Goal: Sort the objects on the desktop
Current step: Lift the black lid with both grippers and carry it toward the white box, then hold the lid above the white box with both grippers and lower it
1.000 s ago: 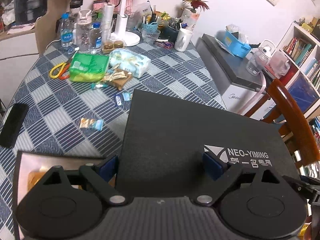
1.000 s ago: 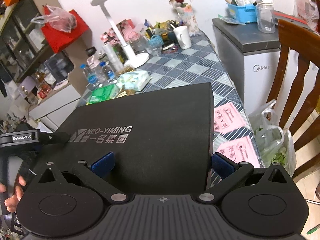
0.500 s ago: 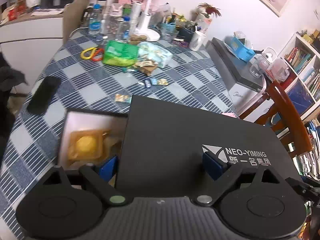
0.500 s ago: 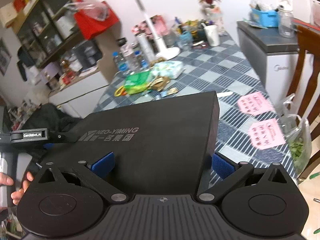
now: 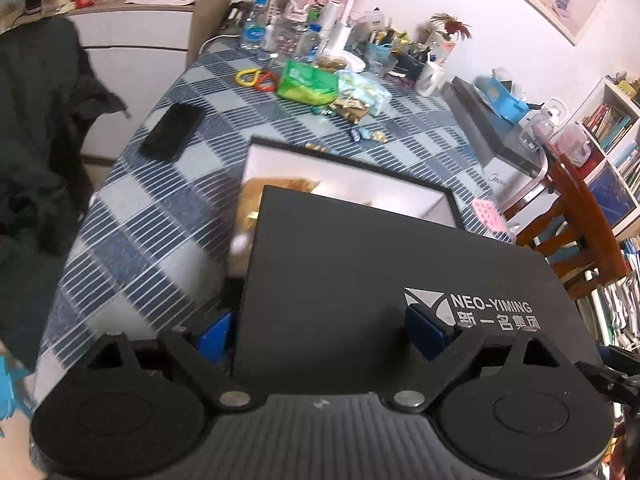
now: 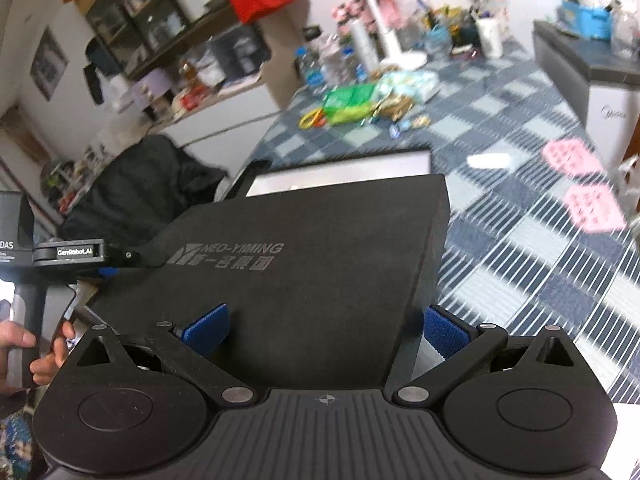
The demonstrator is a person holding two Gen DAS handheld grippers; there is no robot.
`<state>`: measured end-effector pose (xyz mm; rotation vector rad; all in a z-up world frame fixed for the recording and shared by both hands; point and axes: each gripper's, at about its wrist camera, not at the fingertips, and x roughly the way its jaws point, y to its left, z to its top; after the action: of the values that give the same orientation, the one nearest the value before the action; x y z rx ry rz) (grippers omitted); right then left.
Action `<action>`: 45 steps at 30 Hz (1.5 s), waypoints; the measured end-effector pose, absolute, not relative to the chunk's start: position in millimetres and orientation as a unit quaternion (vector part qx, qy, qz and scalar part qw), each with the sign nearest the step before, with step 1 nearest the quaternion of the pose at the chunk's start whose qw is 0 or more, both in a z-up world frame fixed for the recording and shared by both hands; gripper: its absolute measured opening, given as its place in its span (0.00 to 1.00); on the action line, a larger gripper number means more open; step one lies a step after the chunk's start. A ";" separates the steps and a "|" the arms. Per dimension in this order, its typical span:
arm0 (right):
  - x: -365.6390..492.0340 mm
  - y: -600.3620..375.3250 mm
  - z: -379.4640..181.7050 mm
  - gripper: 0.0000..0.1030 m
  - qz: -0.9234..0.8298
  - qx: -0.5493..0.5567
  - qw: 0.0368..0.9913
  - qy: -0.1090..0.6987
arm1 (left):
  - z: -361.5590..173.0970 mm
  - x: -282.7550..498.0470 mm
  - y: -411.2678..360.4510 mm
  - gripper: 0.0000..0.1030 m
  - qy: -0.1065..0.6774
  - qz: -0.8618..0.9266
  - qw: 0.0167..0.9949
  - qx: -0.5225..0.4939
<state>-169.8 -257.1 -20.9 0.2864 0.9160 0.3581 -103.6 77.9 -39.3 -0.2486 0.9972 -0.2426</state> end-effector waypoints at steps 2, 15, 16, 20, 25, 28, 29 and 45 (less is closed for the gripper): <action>-180.7 -251.9 -25.4 1.00 0.176 0.137 0.866 0.448 | -46.3 -120.0 84.7 1.00 0.479 -0.116 0.862 -0.121; -221.0 -242.9 -91.5 1.00 0.180 0.144 0.822 0.521 | -135.1 -170.6 110.5 1.00 0.530 -0.116 0.826 -0.154; -222.4 -243.0 -100.0 1.00 0.179 0.147 0.817 0.528 | -141.9 -173.2 110.0 1.00 0.532 -0.114 0.825 -0.153; -225.9 -244.6 -128.2 1.00 0.170 0.154 0.807 0.544 | -161.2 -181.5 104.0 1.00 0.538 -0.116 0.824 -0.134; -229.4 -246.1 -155.9 1.00 0.166 0.152 0.790 0.571 | -175.8 -186.3 97.8 1.00 0.550 -0.122 0.819 -0.107; -231.6 -241.4 -167.0 1.00 0.159 0.136 0.786 0.582 | -186.2 -189.6 94.7 1.00 0.560 -0.121 0.814 -0.099; -231.9 -239.8 -170.0 1.00 0.154 0.130 0.786 0.584 | -190.0 -190.3 94.0 1.00 0.564 -0.122 0.811 -0.099; -230.2 -231.0 -194.1 1.00 0.122 0.099 0.779 0.607 | -212.3 -198.3 100.9 1.00 0.603 -0.133 0.777 -0.121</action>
<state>-230.2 -231.0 -194.1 0.2133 1.3116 0.2628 -198.3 100.9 -212.3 -0.2624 1.3037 -0.2879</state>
